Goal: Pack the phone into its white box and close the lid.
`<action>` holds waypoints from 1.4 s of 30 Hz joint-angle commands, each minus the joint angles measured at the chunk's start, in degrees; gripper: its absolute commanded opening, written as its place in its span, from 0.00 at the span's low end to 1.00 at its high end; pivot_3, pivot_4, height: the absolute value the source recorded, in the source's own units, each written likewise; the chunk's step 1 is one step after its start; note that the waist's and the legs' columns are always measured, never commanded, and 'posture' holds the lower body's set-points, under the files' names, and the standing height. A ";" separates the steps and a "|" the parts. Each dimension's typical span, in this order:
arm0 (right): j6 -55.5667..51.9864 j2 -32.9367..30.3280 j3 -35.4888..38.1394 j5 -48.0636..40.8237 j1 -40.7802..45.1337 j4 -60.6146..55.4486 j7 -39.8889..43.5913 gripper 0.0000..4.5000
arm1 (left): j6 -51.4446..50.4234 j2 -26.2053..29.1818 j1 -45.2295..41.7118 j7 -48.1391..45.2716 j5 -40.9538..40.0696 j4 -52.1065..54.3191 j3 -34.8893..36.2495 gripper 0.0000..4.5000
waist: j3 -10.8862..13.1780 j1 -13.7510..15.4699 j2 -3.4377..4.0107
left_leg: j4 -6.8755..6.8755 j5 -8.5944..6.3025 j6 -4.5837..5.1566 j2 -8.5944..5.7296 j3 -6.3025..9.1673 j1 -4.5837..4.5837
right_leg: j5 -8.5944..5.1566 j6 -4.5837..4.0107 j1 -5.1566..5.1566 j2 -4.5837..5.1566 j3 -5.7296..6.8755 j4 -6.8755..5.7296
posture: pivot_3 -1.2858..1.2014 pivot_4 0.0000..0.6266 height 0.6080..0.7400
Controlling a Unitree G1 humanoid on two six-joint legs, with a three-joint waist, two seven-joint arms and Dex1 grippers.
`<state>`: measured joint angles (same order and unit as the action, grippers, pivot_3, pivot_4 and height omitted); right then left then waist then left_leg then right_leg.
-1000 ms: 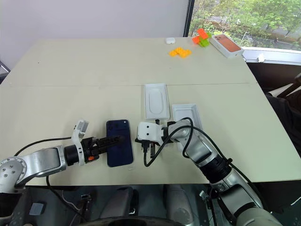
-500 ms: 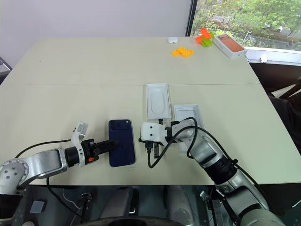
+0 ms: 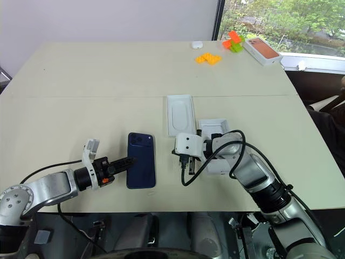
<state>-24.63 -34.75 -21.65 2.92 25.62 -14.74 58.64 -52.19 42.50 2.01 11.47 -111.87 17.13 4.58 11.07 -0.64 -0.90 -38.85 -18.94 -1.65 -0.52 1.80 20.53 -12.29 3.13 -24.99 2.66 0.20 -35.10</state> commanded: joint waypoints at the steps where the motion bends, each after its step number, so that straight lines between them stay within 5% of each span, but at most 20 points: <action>1: 0.29 -1.05 3.59 -1.29 1.74 -2.55 -0.84 0.00 | 1.77 -1.22 1.11 -3.81 0.20 3.79 3.85 0.01 | 0.02 -0.10 -0.01 | 0.00 0.00 0.00 0.00 0.00 0.01 | 0.00 0.00 -0.01 0.00 0.00 0.00 | 0.52 0.24 1.00; 8: -1.19 -1.56 5.95 -2.61 6.63 -0.47 -0.95 0.00 | 4.81 -3.31 3.90 -10.04 5.89 4.54 10.23 0.01 | 0.07 0.00 -0.04 | 0.00 0.00 0.00 0.03 -0.05 0.06 | 0.00 -0.02 -0.11 -0.05 -0.01 -0.02 | 0.52 0.24 1.00; 21: 1.28 1.83 4.88 -1.90 10.43 9.36 -2.95 0.00 | 5.07 -5.01 2.52 -11.22 8.75 4.74 10.77 0.01 | 0.13 0.01 -0.13 | -0.02 -0.03 0.07 -0.01 -0.06 0.52 | 0.06 0.06 -0.48 0.00 -0.02 -0.01 | 0.52 0.24 1.00; 24: 1.35 1.07 4.96 -2.36 9.89 7.85 -1.99 0.18 | 4.47 -4.66 2.45 -11.80 9.36 5.04 10.57 0.00 | 0.13 0.01 -0.12 | -0.05 -0.03 0.06 0.00 -0.02 0.64 | 0.15 0.19 -0.56 0.00 -0.01 -0.02 | 0.52 0.24 1.00; 27: 1.61 -0.30 4.50 -2.57 8.76 6.15 -0.44 0.49 | 3.56 -3.99 2.22 -12.94 10.59 5.53 10.18 0.00 | 0.13 0.01 -0.12 | -0.10 -0.03 0.07 -0.02 -0.03 0.68 | 0.14 0.18 -0.57 0.01 -0.01 -0.01 | 0.52 0.24 1.00; 39: 4.30 -1.11 2.30 -1.39 7.00 11.61 1.47 0.49 | 2.06 -4.16 2.40 -16.96 13.85 3.98 10.21 0.00 | 0.13 -0.05 -0.12 | -0.20 -0.02 0.07 -0.02 -0.04 0.69 | 0.13 0.15 -0.56 -0.03 -0.01 -0.05 | 0.52 0.24 1.00; 42: 5.15 -1.06 1.95 -0.82 6.37 12.72 1.31 0.29 | 1.94 -4.32 3.80 -18.71 15.04 3.72 10.89 0.00 | 0.12 -0.09 -0.12 | -0.20 -0.03 0.07 -0.01 -0.05 0.68 | 0.16 0.19 -0.56 -0.02 -0.01 -0.05 | 0.52 0.24 1.00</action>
<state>-20.32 -35.32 -19.47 1.81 32.23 -1.97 59.68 -50.58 38.18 5.66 -5.08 -96.69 19.99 13.18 11.18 -0.74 -1.02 -39.05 -18.96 -1.57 -0.52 1.75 21.20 -12.14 3.32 -25.55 2.64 0.19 -35.15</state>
